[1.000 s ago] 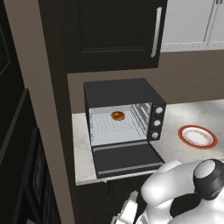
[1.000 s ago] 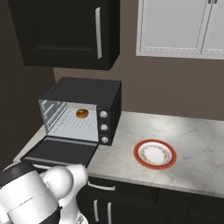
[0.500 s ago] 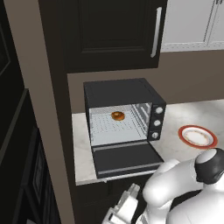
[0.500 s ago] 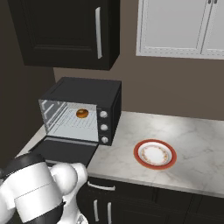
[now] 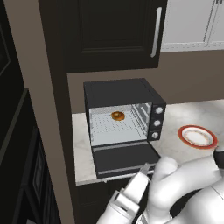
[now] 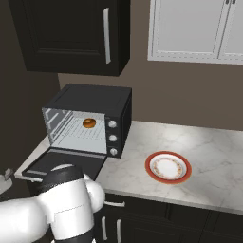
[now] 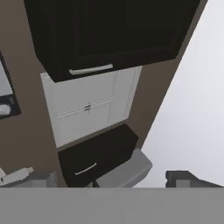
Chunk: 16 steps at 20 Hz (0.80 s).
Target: Pick up the bagel from the plate, place it on the toaster oven rack, close the door, and set the timer.
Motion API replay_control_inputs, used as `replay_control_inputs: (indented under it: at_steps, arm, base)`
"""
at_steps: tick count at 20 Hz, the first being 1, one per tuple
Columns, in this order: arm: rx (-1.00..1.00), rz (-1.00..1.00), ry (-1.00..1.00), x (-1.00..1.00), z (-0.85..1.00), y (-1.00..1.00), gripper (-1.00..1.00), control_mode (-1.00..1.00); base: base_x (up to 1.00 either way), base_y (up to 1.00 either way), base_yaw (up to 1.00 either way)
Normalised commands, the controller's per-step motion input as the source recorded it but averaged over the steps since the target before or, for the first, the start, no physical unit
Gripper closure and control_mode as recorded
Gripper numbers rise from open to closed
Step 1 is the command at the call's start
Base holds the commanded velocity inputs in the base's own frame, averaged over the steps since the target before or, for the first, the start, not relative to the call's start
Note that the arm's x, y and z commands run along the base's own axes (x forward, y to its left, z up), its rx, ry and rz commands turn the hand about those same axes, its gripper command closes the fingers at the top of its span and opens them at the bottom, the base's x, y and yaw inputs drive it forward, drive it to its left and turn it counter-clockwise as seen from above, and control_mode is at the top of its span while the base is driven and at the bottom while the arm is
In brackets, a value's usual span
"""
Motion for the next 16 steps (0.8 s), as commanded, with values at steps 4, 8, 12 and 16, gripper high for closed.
replay_control_inputs:
  at_steps: [4, 8, 12, 16]
  arm:
    - [0.05, 0.0, -0.04, -0.12, 0.19, -0.2, -1.0, -1.0]
    - [0.04, 0.0, -0.06, -0.04, 0.0, -0.13, -1.0, -1.0]
    - [0.01, 0.0, 0.02, 0.0, 0.0, -0.01, -1.0, -1.0]
    - [0.0, 0.0, 0.19, 0.0, 0.16, 0.0, -1.0, -1.0]
  base:
    - [0.0, 0.0, 0.0]
    - [0.0, 0.0, 0.0]
    - [0.0, 0.0, 0.0]
    - [0.0, 0.0, 0.0]
